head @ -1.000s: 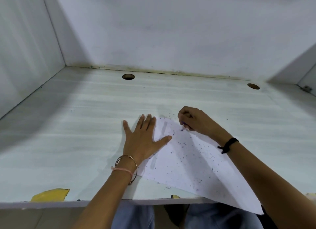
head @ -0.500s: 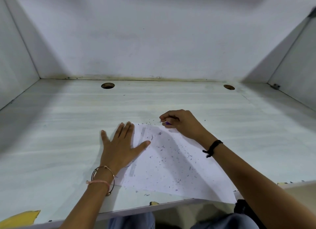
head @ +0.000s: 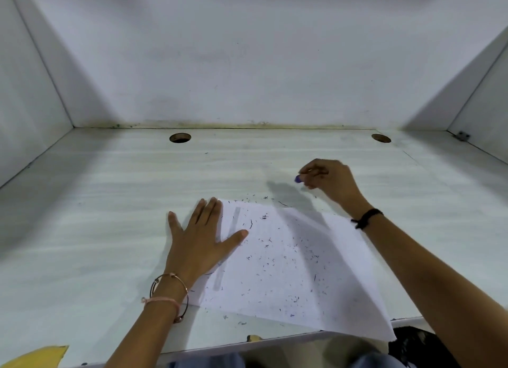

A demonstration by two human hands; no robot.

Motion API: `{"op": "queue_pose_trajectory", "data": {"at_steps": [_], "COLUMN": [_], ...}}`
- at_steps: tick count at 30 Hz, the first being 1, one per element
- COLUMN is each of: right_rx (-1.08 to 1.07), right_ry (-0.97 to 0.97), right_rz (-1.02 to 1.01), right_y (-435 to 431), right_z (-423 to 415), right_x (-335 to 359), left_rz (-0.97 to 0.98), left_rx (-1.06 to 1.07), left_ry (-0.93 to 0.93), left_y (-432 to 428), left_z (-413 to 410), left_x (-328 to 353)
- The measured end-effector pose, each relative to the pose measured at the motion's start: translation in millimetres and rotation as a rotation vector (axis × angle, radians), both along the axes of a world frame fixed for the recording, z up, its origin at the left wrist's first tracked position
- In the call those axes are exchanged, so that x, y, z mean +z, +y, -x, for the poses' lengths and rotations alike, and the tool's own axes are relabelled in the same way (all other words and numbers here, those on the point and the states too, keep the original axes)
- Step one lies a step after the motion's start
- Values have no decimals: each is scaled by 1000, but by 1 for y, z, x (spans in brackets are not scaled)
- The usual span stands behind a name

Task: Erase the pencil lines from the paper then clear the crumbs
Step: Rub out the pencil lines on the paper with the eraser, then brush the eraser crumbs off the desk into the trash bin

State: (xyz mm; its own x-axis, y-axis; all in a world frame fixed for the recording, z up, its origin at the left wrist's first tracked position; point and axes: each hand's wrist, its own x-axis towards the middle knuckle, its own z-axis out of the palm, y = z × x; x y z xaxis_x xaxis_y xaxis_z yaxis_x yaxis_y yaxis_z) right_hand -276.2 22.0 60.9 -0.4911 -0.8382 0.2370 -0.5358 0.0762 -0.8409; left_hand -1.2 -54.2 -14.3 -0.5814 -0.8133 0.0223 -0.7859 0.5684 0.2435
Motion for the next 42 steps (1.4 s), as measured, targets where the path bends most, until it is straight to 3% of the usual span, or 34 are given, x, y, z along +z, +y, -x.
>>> {"op": "queue_pose_trajectory", "data": {"at_steps": [4,11,22,24,28,33,38,42], "right_rx": [-259,-404,-314,-299,-332,-276,-167,-97], "right_ry": [48,34,-334,-309,-47,-55,-341,-459], "right_rz": [-20,-29,-30,-54,-229,-271,-216,-120], "right_y": [-13,-28,31,54,91,115,121,124], "right_z": [47,78,70,55,25,0,-13,-23], "right_x": [-8,-38,-44,-39,-34,-30,-28,-23], "left_rz": [14,25,-30,-22,6,20,19,-11], "left_rx": [-3,1,-10,1,21,57,94,94], "left_ry": [19,47,39,32,-6,-5,-10,217], "left_y": [-1,-1,-1,1,3,7,11,8], "left_z": [0,0,-2,-2,-1,-1,5,7], "left_x": [-1,-3,2,4,5,5,3,0]}}
